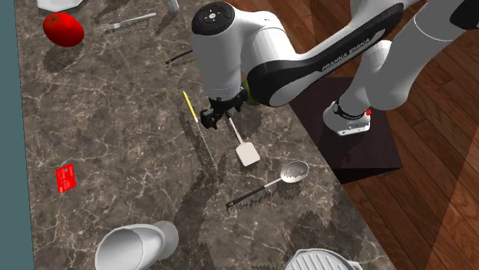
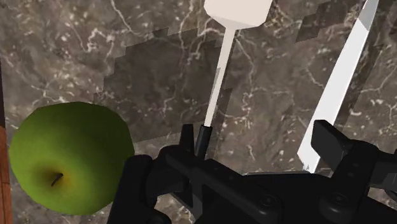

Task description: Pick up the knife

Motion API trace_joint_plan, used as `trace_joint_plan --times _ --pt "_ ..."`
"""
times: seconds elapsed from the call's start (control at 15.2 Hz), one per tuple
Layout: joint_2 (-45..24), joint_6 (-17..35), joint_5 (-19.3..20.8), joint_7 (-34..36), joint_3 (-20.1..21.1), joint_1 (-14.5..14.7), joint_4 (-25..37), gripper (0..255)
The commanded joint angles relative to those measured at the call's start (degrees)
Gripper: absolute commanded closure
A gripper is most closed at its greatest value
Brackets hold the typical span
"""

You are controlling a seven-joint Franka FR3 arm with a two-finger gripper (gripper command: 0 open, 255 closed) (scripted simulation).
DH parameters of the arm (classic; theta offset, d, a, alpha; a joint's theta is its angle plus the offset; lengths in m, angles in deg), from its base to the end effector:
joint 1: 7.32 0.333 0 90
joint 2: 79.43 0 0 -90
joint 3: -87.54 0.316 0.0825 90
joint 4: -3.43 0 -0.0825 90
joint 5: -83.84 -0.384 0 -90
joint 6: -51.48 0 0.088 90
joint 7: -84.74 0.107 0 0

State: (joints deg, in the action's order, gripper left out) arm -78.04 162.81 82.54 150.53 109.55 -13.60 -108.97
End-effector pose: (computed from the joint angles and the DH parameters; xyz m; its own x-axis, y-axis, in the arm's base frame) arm 0.5303 0.1523 0.4828 0.6356 -0.7720 -0.0095 -0.7720 -0.6355 -0.0084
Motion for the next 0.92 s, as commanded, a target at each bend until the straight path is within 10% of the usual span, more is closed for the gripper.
trace_joint_plan --times 0.0,0.4,0.86 --pt "-5.31 0.38 2.72 6.11 0.61 0.35 4.6 0" --pt "-18.81 -1.53 9.15 19.19 -0.84 3.01 18.87 0" --pt "-20.11 3.34 9.82 19.71 -1.18 3.09 15.21 0"
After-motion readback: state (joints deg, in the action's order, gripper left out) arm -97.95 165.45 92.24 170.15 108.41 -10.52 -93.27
